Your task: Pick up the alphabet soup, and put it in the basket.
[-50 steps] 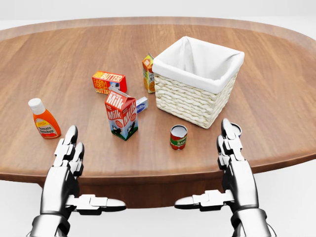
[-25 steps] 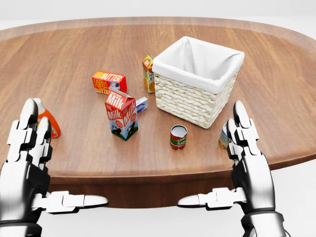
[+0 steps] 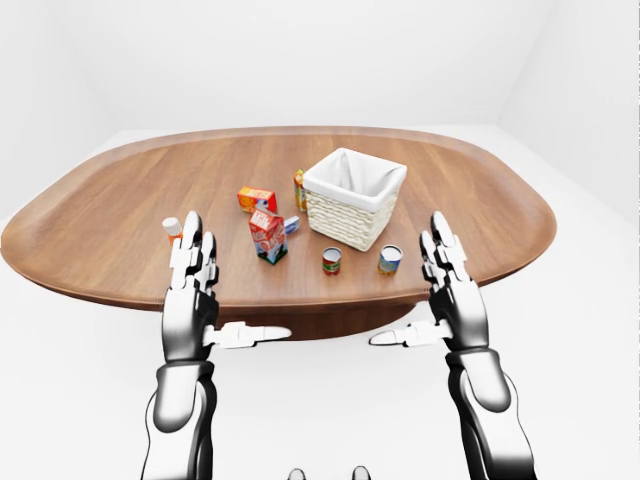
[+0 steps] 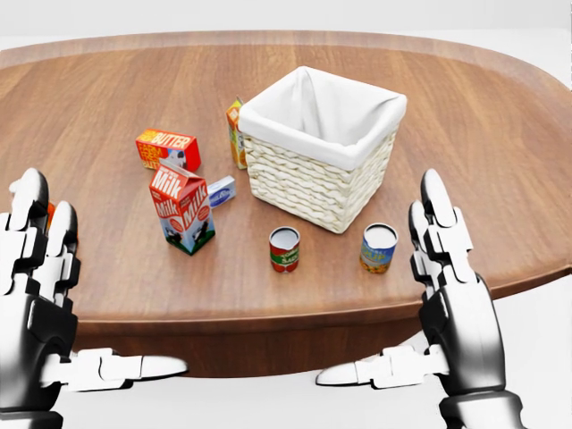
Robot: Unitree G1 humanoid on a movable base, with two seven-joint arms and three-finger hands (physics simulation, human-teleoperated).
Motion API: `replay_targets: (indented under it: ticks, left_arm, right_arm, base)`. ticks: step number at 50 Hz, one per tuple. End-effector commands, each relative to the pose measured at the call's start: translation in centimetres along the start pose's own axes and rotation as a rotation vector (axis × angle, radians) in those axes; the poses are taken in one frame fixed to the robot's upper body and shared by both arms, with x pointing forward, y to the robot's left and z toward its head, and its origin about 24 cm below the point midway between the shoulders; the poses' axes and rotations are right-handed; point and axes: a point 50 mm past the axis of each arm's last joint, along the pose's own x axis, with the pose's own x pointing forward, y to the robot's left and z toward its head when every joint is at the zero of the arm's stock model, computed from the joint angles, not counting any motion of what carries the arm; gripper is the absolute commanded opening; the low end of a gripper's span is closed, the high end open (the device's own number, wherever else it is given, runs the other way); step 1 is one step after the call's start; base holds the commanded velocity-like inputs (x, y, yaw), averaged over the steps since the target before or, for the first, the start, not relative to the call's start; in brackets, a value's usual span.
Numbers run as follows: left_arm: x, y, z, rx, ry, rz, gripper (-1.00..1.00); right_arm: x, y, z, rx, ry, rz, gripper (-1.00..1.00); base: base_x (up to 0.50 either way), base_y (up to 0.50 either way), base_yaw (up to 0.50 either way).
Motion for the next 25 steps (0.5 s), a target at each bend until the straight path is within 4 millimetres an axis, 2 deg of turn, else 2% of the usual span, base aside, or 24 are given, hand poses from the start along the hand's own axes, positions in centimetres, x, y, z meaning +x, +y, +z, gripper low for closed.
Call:
replay_targets:
  ticks: [1, 17, 25]
  left_arm:
    - [-0.16, -0.19, 0.18, -0.004, -0.008, -0.006, 1.00]
    - [-0.24, -0.14, 0.33, -0.004, -0.010, -0.005, 1.00]
    - [-0.23, -0.18, 0.24, -0.004, -0.008, -0.006, 1.00]
  right_arm:
    - [-0.23, 0.33, 0.13, -0.019, -0.011, 0.018, 1.00]
    - [-0.30, 0.40, 0.18, -0.019, -0.015, 0.023, 1.00]
    - [-0.22, 0.37, 0.01, -0.031, -0.016, 0.021, 1.00]
  base:
    - [0.00, -0.50, 0.00]
    - [0.00, -0.49, 0.00]
    - [0.00, -0.23, 0.00]
